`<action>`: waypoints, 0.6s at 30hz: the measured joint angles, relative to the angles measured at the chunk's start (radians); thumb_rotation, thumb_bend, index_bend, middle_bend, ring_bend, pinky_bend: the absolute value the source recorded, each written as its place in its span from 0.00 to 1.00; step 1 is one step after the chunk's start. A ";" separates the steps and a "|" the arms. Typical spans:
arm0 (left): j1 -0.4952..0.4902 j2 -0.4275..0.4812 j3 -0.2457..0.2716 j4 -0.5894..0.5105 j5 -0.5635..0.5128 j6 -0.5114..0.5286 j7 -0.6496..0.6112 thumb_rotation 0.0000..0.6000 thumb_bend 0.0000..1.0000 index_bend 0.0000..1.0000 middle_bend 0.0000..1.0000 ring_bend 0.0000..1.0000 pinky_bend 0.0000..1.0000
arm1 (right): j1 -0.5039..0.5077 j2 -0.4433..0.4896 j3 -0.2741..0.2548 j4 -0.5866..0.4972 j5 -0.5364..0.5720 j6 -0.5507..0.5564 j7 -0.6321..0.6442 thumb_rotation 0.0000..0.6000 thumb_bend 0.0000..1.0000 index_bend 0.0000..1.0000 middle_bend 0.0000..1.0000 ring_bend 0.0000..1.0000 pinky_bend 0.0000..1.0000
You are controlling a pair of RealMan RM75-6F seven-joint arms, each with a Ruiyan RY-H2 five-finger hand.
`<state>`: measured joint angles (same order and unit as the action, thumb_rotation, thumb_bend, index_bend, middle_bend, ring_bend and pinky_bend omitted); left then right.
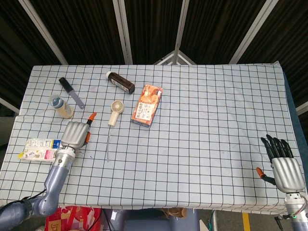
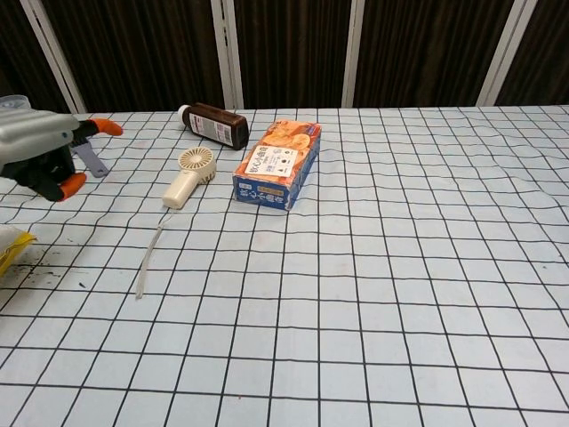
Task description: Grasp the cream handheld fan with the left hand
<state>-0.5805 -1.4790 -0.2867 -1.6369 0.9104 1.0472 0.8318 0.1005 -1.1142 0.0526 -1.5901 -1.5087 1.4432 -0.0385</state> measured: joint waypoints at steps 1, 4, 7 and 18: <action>-0.018 -0.016 -0.006 0.014 -0.029 -0.005 0.022 1.00 0.75 0.08 0.90 0.77 0.76 | 0.000 0.000 0.000 0.001 0.000 0.000 0.003 1.00 0.28 0.00 0.00 0.00 0.00; -0.081 -0.072 -0.021 0.066 -0.117 -0.016 0.082 1.00 0.75 0.09 0.90 0.77 0.76 | 0.001 0.002 -0.001 0.001 -0.001 -0.003 0.010 1.00 0.28 0.00 0.00 0.00 0.00; -0.133 -0.126 -0.030 0.121 -0.180 -0.021 0.116 1.00 0.75 0.10 0.90 0.77 0.76 | 0.002 0.004 -0.001 0.002 -0.002 -0.005 0.016 1.00 0.28 0.00 0.00 0.00 0.00; -0.240 -0.254 -0.020 0.275 -0.268 -0.033 0.146 1.00 0.76 0.10 0.90 0.77 0.76 | 0.003 0.006 -0.002 0.003 -0.002 -0.007 0.027 1.00 0.28 0.00 0.00 0.00 0.00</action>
<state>-0.8205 -1.7329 -0.3066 -1.3624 0.6429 1.0144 0.9783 0.1038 -1.1082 0.0508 -1.5866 -1.5106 1.4359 -0.0114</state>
